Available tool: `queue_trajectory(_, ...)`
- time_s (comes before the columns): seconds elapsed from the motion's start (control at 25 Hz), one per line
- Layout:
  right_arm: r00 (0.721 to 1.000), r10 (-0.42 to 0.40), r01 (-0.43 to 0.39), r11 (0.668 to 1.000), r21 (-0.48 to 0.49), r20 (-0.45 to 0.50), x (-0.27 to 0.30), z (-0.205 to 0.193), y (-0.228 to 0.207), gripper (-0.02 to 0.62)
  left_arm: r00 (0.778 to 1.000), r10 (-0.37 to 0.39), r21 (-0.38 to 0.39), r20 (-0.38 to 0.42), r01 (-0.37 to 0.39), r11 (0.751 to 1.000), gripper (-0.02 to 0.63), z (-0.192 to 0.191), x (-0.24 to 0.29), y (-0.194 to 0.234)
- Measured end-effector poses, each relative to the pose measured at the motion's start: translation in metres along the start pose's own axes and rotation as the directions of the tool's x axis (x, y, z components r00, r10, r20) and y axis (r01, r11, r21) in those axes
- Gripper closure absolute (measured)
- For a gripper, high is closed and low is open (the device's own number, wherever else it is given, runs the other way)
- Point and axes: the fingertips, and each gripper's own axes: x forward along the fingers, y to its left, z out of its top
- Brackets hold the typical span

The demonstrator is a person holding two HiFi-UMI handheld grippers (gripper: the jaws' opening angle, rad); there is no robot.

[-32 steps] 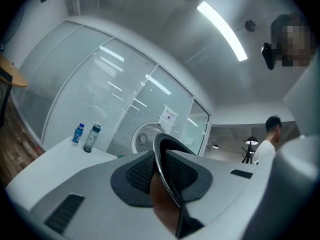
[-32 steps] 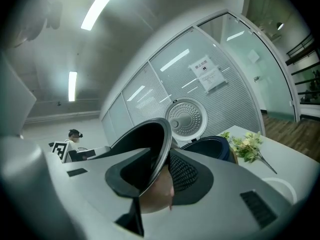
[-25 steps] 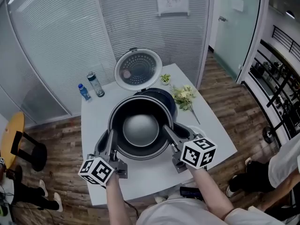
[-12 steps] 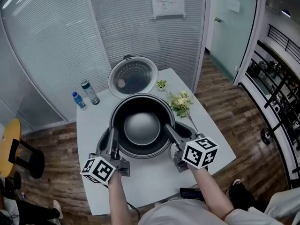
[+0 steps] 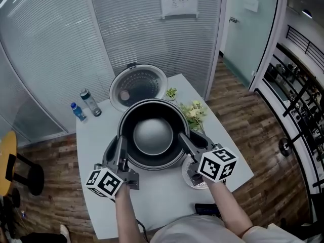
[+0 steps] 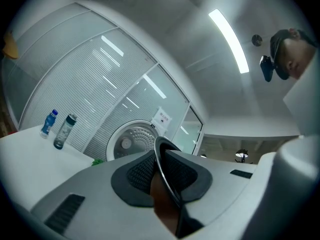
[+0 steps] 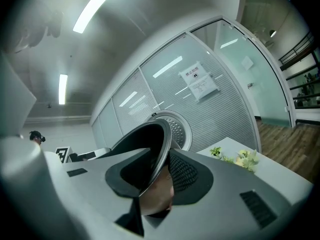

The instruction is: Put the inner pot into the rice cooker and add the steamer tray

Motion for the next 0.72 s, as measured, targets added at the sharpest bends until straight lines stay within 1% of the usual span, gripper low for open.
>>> queue_trajectory(0.28,1.0,-0.01,0.01,1.0,0.004,-0.013,0.018,-0.001,-0.016,0.476,1.0,0.008,-0.01,-0.021,-0.008,1.0,0.541,-0.008,0.021,0.015)
queue_trajectory(0.48,0.999,-0.028,0.028,1.0,0.009,-0.033,0.025,-0.008,-0.03,0.476,0.999,0.011,-0.021,-0.051,-0.012,1.0,0.541,-0.021,0.033,0.024)
queue_trajectory(0.72,0.998,-0.032,0.033,0.999,0.012,-0.063,0.039,-0.018,-0.039,0.476,0.996,0.036,-0.033,-0.082,-0.039,0.999,0.541,-0.033,0.038,0.042)
